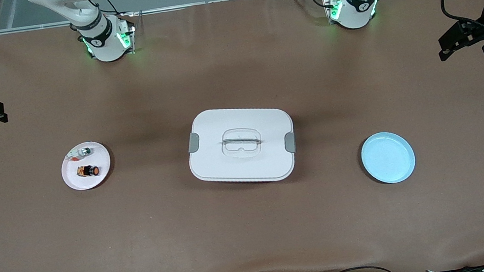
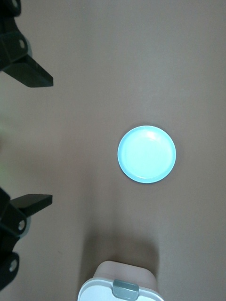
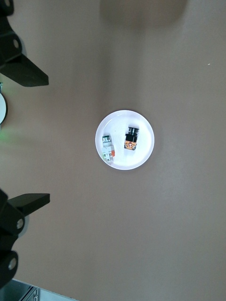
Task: Transfer orange switch to right arm and place
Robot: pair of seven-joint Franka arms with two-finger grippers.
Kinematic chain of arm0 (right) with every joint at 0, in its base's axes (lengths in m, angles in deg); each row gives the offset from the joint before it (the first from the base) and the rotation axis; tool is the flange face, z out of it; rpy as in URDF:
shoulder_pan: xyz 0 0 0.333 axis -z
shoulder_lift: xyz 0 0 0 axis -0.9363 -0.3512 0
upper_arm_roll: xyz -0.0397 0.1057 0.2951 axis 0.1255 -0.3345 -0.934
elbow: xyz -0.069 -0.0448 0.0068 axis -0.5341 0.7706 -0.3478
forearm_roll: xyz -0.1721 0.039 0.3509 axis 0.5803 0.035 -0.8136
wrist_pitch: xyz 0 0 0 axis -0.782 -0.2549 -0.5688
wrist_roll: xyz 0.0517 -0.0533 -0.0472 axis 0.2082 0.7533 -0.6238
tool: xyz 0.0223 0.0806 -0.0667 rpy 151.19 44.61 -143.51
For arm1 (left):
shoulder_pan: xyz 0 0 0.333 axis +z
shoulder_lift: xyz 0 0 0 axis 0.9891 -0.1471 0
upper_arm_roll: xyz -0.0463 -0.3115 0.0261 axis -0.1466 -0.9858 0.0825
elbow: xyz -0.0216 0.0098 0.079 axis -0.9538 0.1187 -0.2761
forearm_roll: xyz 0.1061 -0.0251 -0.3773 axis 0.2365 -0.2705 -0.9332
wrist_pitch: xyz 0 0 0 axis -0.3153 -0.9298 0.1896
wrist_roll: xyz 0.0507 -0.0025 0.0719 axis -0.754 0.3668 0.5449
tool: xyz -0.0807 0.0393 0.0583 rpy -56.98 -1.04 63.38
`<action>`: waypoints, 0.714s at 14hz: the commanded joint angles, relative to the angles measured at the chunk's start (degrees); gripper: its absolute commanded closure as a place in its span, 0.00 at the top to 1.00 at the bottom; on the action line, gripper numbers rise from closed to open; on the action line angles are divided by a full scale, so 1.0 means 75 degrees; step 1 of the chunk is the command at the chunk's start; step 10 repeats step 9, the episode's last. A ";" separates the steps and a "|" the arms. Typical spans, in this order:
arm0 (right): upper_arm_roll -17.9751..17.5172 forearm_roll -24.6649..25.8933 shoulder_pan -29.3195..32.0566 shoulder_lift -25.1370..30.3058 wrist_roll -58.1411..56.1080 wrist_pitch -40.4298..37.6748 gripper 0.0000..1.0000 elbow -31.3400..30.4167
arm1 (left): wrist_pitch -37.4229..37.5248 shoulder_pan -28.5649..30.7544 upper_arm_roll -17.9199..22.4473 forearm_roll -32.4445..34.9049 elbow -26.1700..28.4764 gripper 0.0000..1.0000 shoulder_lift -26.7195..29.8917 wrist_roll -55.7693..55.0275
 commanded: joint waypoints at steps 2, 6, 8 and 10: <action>-0.0070 -0.0352 0.0353 -0.0104 0.0124 -0.0132 1.00 0.0170 | 0.0114 0.0048 -0.0021 -0.0028 -0.0029 1.00 0.0056 0.0172; -0.0070 -0.0352 0.0529 -0.0116 0.0054 -0.0132 1.00 0.0158 | 0.0114 0.0048 -0.0021 -0.0028 -0.0041 1.00 0.0056 0.0148; -0.0070 -0.0387 0.0670 -0.0128 0.0030 -0.0074 1.00 0.0030 | 0.0114 0.0048 -0.0021 -0.0028 -0.0041 1.00 0.0056 0.0125; -0.0070 -0.0388 0.0705 -0.0128 0.0030 -0.0085 1.00 0.0029 | 0.0114 0.0048 -0.0021 -0.0017 -0.0041 1.00 0.0056 0.0125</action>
